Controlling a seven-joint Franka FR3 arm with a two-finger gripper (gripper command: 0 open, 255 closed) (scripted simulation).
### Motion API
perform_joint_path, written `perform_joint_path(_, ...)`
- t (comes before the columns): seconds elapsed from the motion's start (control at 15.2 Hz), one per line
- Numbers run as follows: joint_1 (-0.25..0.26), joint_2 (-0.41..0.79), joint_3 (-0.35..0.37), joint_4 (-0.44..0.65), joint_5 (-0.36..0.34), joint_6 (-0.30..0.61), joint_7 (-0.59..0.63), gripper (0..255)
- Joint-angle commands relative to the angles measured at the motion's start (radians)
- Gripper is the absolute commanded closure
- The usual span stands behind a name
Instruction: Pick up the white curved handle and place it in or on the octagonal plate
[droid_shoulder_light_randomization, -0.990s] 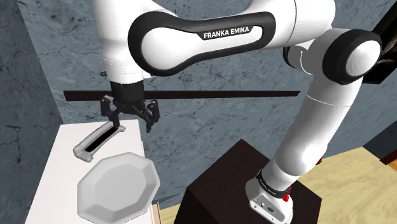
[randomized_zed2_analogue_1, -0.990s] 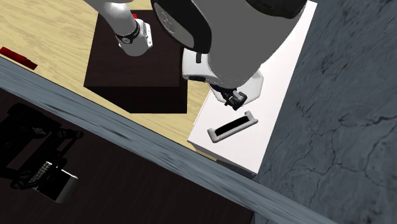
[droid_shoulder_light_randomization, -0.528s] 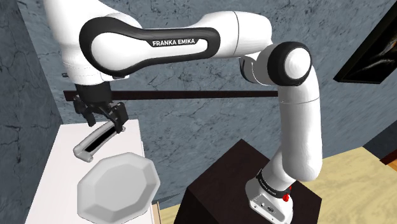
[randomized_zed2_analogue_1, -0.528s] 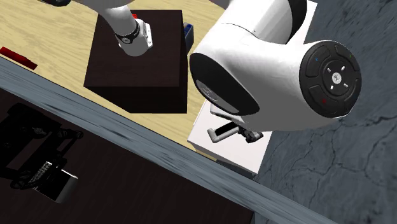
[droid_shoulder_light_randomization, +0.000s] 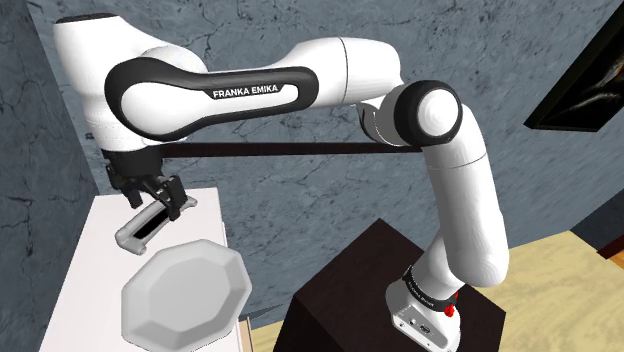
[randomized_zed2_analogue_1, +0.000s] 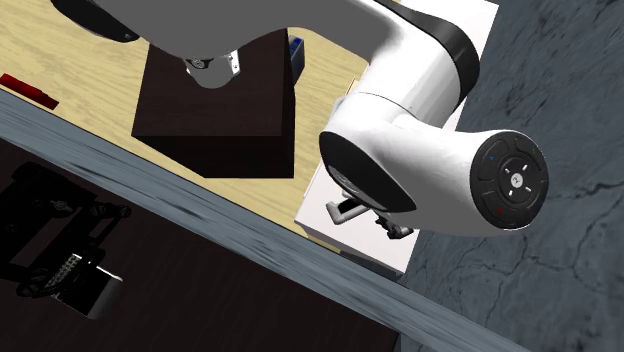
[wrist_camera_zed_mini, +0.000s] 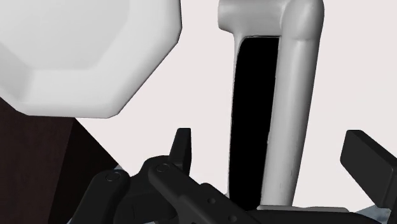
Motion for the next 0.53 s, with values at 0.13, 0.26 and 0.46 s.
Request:
perform_joint_path(0.13, -0.008, 0.003, -0.002, -0.034, -0.004, 0.034, 0.006, 0)
perform_joint_path(0.26, -0.008, 0.003, -0.002, -0.034, -0.004, 0.034, 0.006, 0)
perform_joint_path(0.46, -0.008, 0.003, -0.002, -0.034, -0.004, 0.034, 0.006, 0)
